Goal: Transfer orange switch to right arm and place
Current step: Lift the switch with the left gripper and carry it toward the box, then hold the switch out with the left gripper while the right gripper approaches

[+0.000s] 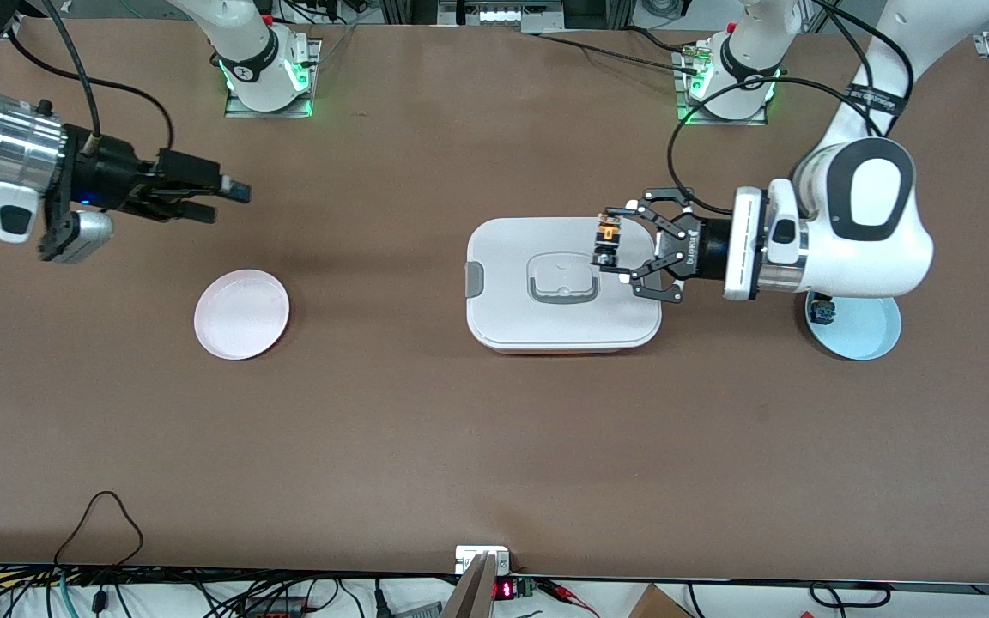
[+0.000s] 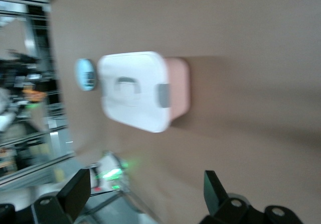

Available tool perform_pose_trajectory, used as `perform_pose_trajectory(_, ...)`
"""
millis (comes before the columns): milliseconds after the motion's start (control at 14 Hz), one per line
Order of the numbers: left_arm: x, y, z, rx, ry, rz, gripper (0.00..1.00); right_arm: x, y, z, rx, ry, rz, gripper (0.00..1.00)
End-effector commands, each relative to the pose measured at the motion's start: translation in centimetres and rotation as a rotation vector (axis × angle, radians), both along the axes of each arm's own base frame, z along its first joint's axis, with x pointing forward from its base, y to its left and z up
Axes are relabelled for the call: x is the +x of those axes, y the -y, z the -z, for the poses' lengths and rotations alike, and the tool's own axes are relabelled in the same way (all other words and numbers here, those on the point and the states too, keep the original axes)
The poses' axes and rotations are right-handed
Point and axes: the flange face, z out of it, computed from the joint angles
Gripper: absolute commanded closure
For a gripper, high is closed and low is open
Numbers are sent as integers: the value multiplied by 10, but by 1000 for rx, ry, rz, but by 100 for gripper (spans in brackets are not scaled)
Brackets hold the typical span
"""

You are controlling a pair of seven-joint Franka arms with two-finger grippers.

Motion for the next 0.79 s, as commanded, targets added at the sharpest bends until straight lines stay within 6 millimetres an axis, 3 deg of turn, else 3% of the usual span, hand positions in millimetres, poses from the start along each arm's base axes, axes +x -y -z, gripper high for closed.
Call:
perform_pose_trajectory(0,-8,51,7,-89,61,-60,83,2,-13,32,284,-134,69,0)
perform_pose_trajectory(143,-15,79,8,-136,108,-115,84,2,-23,56,413,-212,111,0)
perform_pose_trajectory(287,-21,95,10,-150,99,-129,84,0,-43,74,469,-219,86,0)
perform_pose_trajectory(502,-27,110,18,-123,88,-136,84,0,-61,100,537,-199,58,0)
perform_pose_trajectory(717,-28,114,27,-117,72,-139,83,-7,-91,125,582,-171,6,0)
